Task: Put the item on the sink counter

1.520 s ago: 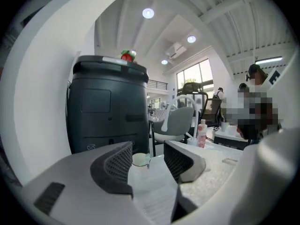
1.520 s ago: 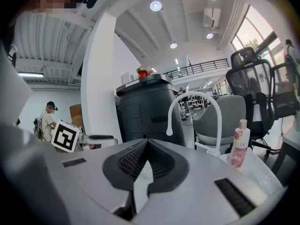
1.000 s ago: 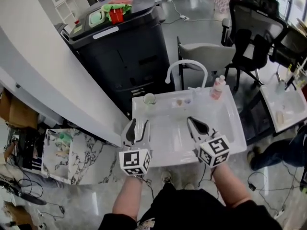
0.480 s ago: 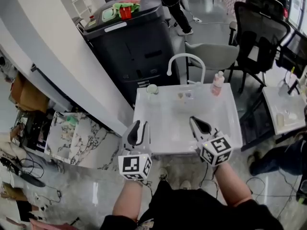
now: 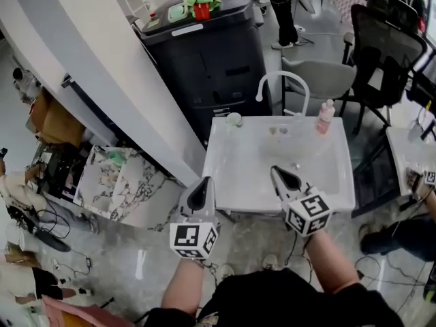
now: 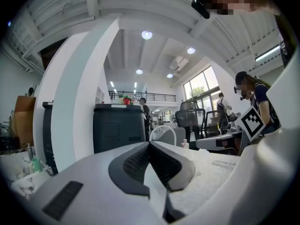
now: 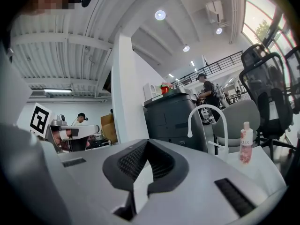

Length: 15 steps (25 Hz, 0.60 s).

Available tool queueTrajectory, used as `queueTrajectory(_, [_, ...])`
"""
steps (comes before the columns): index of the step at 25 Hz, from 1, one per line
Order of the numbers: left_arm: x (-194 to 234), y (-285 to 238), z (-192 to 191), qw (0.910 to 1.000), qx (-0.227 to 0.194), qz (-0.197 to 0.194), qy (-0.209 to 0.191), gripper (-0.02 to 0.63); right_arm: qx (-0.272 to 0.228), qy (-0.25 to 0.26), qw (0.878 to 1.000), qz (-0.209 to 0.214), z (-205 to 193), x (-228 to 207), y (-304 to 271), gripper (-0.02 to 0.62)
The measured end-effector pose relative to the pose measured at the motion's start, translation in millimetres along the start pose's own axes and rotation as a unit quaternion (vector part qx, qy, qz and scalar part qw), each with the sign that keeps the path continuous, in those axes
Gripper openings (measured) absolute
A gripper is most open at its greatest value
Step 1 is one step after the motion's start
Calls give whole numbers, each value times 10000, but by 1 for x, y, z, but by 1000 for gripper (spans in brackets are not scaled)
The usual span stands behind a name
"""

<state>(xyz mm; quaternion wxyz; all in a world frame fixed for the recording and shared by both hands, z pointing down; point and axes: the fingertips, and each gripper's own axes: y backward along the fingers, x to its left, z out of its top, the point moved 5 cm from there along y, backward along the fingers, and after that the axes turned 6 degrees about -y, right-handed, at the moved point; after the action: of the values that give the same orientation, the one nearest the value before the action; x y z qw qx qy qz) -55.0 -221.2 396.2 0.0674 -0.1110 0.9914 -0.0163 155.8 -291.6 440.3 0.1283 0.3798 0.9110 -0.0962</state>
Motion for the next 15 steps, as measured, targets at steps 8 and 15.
queueTrajectory(8, [42,30,-16,9998,83,-111,175,3,77,-19,9999,-67,-15,53,-23,-2])
queueTrajectory(15, [70,43,-33,9977,64,-561,382,3,27,1,9990,-438,-33,89,-30,-3])
